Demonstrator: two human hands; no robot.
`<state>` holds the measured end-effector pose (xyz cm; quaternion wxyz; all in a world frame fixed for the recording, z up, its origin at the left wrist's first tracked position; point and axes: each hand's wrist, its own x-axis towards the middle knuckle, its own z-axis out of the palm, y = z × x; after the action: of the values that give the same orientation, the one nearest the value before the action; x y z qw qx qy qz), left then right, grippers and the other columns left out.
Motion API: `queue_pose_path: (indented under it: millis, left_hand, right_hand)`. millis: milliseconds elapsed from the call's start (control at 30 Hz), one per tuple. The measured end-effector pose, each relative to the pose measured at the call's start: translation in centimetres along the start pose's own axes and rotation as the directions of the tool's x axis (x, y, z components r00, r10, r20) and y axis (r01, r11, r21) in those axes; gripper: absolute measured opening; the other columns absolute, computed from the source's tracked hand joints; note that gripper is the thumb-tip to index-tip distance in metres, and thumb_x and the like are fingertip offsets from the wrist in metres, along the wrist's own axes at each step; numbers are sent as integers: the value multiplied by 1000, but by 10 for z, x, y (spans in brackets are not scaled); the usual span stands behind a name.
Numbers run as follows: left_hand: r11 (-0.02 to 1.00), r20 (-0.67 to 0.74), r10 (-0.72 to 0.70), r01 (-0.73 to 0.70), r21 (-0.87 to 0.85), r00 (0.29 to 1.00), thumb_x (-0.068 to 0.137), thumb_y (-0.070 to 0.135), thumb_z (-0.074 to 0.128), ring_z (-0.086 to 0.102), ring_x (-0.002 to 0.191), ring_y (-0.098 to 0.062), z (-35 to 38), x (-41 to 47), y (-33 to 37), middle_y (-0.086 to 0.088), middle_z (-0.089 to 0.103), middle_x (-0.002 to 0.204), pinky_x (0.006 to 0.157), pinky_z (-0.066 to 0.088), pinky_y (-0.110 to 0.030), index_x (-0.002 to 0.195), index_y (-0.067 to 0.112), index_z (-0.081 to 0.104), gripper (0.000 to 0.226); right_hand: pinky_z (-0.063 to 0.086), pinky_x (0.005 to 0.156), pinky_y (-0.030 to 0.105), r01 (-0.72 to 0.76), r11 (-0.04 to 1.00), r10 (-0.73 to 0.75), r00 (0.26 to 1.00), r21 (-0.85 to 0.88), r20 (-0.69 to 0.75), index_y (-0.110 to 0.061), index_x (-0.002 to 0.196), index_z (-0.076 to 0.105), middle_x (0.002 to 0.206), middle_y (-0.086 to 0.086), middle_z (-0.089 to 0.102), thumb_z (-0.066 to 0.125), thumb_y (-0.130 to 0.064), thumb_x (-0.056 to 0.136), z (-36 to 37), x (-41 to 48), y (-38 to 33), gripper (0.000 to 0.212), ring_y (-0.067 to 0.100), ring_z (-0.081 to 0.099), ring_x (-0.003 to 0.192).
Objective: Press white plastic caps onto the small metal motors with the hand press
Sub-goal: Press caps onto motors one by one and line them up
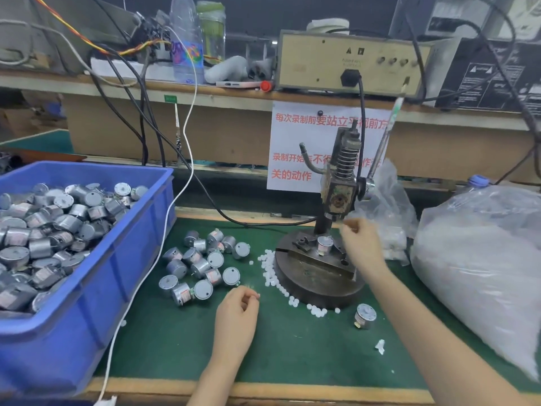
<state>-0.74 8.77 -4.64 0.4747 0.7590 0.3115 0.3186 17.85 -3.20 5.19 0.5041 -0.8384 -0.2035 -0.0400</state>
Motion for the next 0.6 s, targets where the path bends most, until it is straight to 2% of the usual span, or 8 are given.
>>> queue_pose_path:
  millis: [67,100,200,267,367,467,600]
  left_hand:
    - [1000,3,1,-1,-7,1000,85,2,52,52,67,-6,-1,0,1,2,61,77,60,37,-8,72,21,59,24]
    - [1000,5,2,-2,-8,1000,85,2,52,52,67,-7,-1,-1,2,2,61,77,59,37,-7,72,21,59,24]
    - [1000,4,-4,4,-14,1000,85,2,52,52,68,-9,-1,-1,1,1,60,76,59,36,-9,73,19,60,23]
    - [1000,7,-13,14,-21,1000,85,3,52,52,67,-9,-1,-1,0,2,59,75,58,36,-11,74,19,60,22]
    - [999,10,-20,20,-38,1000,85,4,51,51,67,-9,-1,-1,0,2,59,74,59,37,-16,74,19,61,21]
    - [999,8,-18,18,-42,1000,85,3,52,51,66,-9,-1,-1,1,2,58,73,60,38,-19,74,18,61,21]
    - [999,1,-31,31,-44,1000,84,3,51,53,69,-10,-1,-1,1,2,59,73,60,38,-18,74,19,61,21]
  right_hand:
    - [39,73,30,82,989,-69,992,-124,104,-10,100,55,98,9,58,54,-23,89,16,-2,3,17,22,53,84]
    - [41,74,32,94,977,-64,986,-192,156,-10,101,55,101,10,59,56,-28,90,21,-1,3,21,25,54,90]
    - [42,87,35,81,948,-12,975,-307,221,-5,121,53,122,13,58,58,-31,90,29,3,9,41,29,54,109]
    - [37,96,32,154,921,-78,973,-358,219,-7,127,53,131,10,52,60,-26,89,30,1,17,42,26,49,117]
    - [35,96,31,253,871,-196,965,-421,174,-9,124,56,127,9,52,61,-24,89,28,-6,26,38,25,47,116]
    - [33,91,29,313,787,-264,950,-531,168,-15,124,58,117,6,54,59,-33,90,19,-16,32,38,23,43,111]
    - [31,87,26,328,830,-294,945,-451,146,-14,114,63,108,4,57,66,-32,85,4,-44,36,34,22,45,104]
